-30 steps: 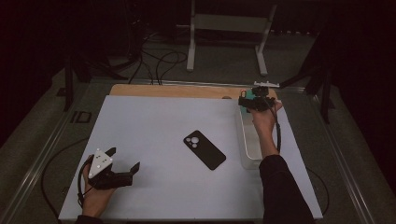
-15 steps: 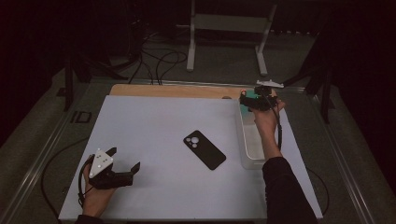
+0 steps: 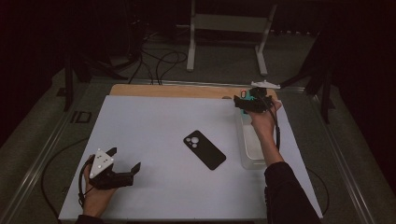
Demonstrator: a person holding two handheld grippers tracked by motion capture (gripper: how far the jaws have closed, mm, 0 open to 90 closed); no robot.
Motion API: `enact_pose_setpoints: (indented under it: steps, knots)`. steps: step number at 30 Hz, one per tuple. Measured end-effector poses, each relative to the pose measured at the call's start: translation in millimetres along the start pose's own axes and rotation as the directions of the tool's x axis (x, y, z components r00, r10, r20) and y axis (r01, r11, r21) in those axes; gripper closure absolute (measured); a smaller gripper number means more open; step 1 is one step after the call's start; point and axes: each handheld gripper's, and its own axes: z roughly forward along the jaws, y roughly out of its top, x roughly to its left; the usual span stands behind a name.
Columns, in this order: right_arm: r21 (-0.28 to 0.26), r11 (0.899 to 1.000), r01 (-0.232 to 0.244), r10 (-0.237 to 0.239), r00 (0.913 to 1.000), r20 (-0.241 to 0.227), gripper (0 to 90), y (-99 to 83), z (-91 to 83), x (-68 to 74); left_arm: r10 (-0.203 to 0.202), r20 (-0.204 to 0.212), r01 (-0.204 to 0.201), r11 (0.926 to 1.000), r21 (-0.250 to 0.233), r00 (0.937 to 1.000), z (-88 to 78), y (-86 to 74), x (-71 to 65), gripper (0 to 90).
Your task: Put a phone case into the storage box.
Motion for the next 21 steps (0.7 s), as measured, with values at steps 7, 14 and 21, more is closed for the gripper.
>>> enact_pose_setpoints:
  steps: [7,14,21]
  knots:
    - [-0.005,1.0,0.031,-0.031,0.9985,-0.045,10.1,-1.0,-8.1,8.7,0.005,0.0,-0.005,1.0,0.002,1.0,0.3,0.0,-1.0,0.1]
    - [-0.002,0.999,0.047,-0.047,0.9954,-0.084,10.1,-5.8,-15.9,15.0,0.006,0.001,-0.006,1.0,0.003,1.0,0.5,0.0,-1.6,0.1]
    - [0.008,0.996,0.09,-0.088,0.9875,-0.13,9.9,-9.9,-25.6,24.6,0.006,0.003,-0.006,1.0,0.004,1.0,1.2,-0.1,-2.2,0.1]
